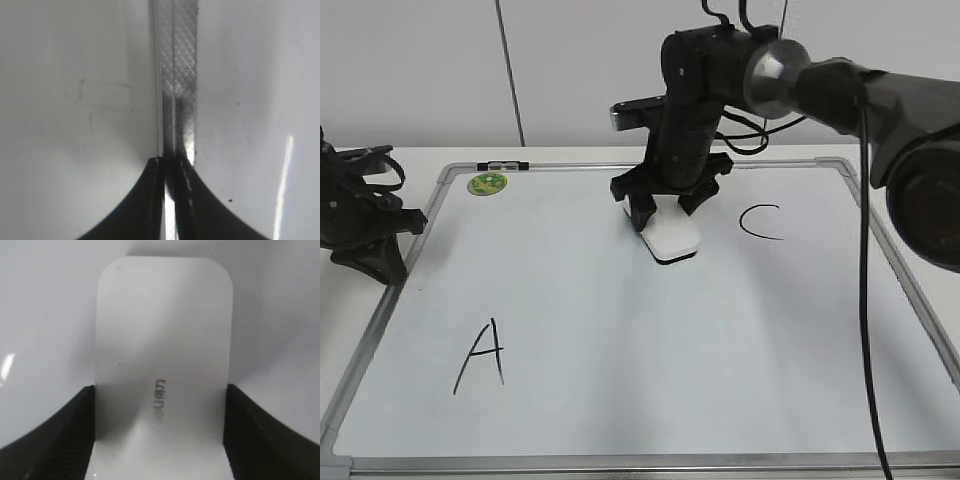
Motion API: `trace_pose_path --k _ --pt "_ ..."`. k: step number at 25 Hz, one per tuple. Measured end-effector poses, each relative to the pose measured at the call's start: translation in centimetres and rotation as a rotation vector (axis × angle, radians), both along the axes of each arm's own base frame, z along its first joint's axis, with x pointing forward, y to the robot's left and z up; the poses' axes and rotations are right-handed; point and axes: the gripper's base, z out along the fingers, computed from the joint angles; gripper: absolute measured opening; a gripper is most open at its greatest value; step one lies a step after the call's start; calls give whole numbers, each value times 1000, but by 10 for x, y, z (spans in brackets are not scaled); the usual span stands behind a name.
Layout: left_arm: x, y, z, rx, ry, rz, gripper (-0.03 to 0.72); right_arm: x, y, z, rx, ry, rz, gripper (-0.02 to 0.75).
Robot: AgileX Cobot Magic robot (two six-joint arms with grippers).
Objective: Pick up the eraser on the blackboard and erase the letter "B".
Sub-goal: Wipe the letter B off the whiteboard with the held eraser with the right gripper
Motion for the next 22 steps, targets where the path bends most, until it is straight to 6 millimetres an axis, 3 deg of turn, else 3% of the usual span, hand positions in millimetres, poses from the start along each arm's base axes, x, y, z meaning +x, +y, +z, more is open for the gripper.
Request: trace_pose_path --k 7,12,18,22 --pt "0 0 0 0 0 0 18 11 -29 2 -57 2 -79 542" --pt "0 0 0 0 0 0 20 11 -30 3 -58 1 -88 542" --pt "0 0 0 1 2 -1 22 8 -23 3 -15 23 -27 542" --pt "0 0 0 1 2 -1 23 -5 1 2 -28 27 51 542"
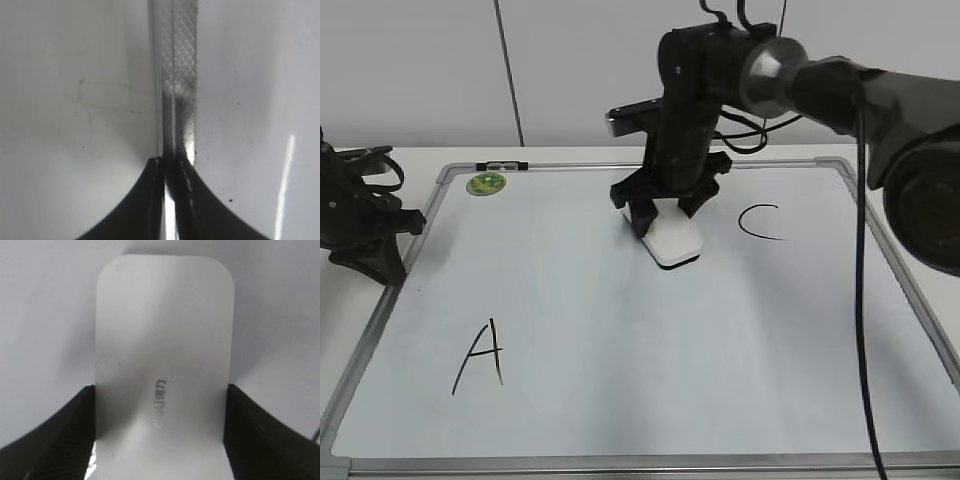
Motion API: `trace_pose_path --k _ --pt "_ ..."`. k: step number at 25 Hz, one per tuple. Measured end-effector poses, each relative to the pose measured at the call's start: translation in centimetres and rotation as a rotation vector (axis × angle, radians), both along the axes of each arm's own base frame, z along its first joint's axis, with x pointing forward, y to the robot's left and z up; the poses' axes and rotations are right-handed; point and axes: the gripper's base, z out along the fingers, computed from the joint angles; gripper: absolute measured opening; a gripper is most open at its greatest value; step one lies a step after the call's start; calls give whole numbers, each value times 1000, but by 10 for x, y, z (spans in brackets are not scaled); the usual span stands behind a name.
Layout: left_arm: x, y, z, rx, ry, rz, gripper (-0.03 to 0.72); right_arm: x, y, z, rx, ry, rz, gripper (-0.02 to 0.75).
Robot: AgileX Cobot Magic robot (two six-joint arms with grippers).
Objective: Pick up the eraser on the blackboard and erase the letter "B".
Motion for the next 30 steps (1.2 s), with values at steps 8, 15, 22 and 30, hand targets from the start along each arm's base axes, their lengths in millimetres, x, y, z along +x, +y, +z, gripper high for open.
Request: trace_pose_path --k 8,15,22,30 --pt "0 0 0 1 2 -3 23 -21 33 5 17 18 101 542" --pt "0 0 0 1 2 -3 25 -30 23 71 9 -99 120 542" --pt "0 0 0 1 2 -3 25 -48 -11 148 2 -245 86 542" --pt "0 0 0 1 2 -3 25 -71 -105 150 -102 -146 -88 542"
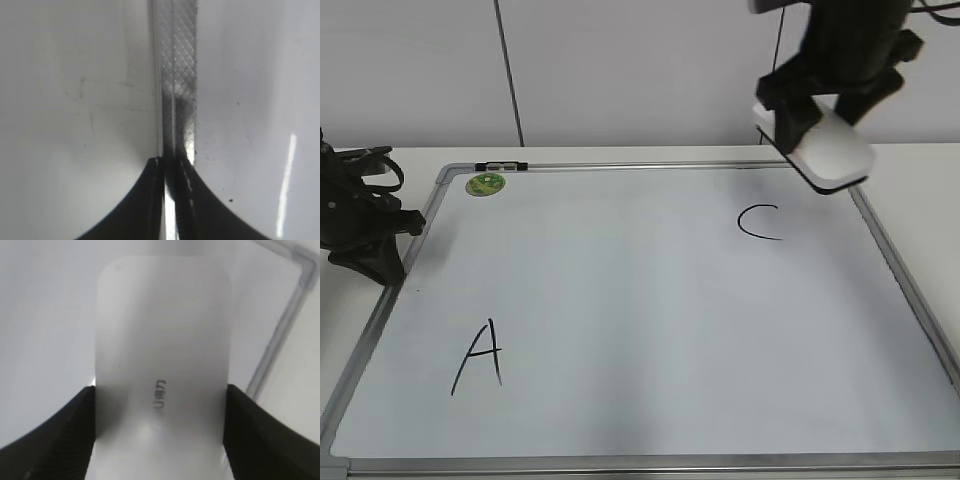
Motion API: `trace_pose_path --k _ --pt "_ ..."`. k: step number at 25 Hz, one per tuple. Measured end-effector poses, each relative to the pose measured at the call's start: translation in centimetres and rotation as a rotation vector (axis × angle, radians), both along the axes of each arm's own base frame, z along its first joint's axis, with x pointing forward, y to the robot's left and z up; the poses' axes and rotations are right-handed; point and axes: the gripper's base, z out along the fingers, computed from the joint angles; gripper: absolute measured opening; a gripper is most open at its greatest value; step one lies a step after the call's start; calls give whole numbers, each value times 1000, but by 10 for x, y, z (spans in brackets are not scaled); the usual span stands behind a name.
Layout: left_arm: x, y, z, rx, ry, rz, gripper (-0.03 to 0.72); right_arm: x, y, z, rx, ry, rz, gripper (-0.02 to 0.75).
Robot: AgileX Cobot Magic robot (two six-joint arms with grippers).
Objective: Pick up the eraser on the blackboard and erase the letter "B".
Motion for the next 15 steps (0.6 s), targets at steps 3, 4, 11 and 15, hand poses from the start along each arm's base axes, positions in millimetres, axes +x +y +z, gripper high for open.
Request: trace_pose_path --k 3,4,11,15 --pt "0 0 0 0 0 0 25 -11 -34 -5 -10 44 -101 542" --pt "0 0 0 0 0 0 25 -14 -45 -7 -11 57 -135 542" --pt "0 0 0 1 0 -1 25 -33 -97 -60 30 192 -290 542" --pt "0 0 0 1 0 -1 25 -38 -107 -91 61 165 -318 542"
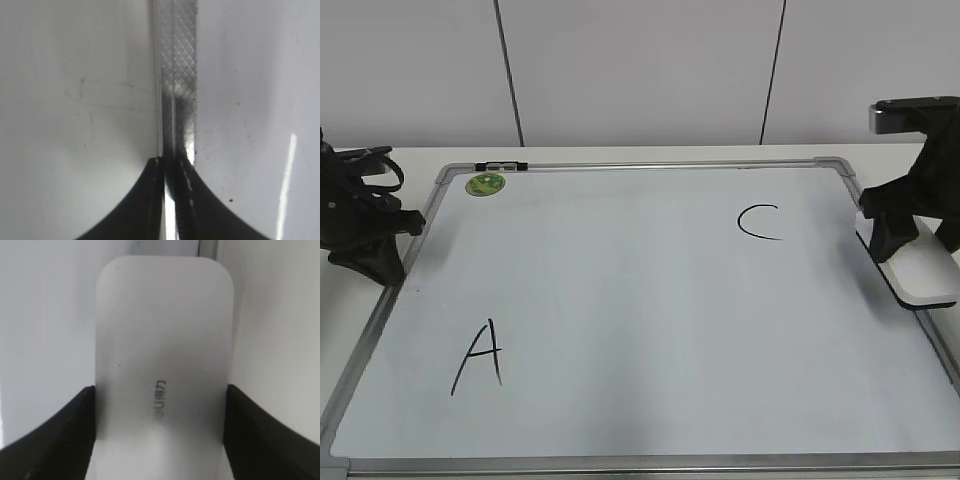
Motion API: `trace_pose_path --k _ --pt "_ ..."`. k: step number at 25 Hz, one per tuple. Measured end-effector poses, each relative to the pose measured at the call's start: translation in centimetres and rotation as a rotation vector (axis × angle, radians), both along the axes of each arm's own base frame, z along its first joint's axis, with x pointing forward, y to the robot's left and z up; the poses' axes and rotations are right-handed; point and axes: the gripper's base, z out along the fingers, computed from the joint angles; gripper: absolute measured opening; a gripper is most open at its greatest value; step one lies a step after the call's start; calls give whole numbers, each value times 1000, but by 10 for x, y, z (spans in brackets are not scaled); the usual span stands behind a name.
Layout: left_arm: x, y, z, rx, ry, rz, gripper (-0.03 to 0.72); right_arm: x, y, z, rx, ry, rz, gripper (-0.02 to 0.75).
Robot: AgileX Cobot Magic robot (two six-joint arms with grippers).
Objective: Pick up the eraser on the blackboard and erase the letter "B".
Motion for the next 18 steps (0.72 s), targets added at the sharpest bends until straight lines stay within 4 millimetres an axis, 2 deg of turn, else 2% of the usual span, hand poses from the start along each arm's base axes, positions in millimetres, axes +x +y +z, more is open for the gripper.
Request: trace_pose_path --k 2,7,18 --pt "0 0 0 0 0 0 25 0 -1 -10 12 -42 -9 542" --pt "0 0 0 0 0 0 25 5 -2 -18 24 -109 -80 541" --pt "0 0 0 0 0 0 26 15 -3 -50 -4 -66 -89 541"
